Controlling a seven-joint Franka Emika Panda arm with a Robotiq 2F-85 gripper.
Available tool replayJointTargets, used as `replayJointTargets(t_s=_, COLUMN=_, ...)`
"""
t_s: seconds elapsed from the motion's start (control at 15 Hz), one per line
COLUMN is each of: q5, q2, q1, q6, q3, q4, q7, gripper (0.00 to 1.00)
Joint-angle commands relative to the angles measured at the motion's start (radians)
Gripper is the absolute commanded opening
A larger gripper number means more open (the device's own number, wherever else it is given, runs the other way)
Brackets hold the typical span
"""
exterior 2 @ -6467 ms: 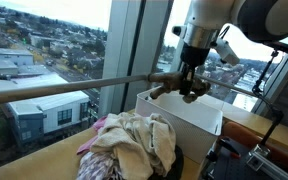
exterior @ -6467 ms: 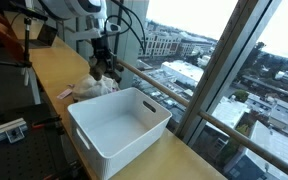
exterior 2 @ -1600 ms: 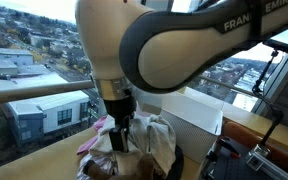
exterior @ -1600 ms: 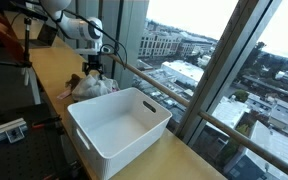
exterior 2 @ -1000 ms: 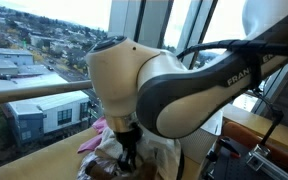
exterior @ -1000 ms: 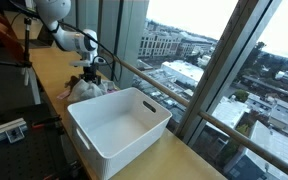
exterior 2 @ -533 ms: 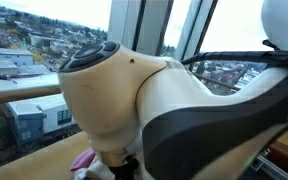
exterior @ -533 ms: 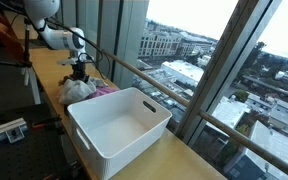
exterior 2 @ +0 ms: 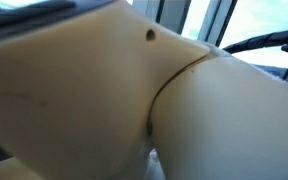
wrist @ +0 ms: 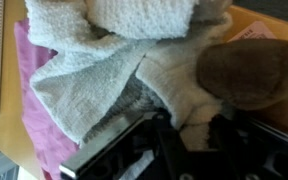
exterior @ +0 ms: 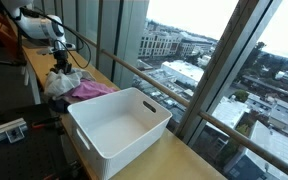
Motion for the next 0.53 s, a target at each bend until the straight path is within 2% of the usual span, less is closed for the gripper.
replayJointTargets(t_s=0.0, q5=-0.013, q2=-0.062, q1=0.060, q6=-0.060, q3=-0.041, q4=-0.002, q7=0.077, gripper=0.06)
replayJointTargets(t_s=0.2, q5=-0.021, q2=-0.103, q1=0.067, q6=-0.079, q3=-0.054, q4=-0.022, q7=0.116, gripper=0.06)
replayJointTargets(t_s=0.47, q5=-0.057, q2=-0.119, q1=0.037, q6=-0.064, q3=-0.078, q4=-0.035, q7=0.112, gripper=0.06)
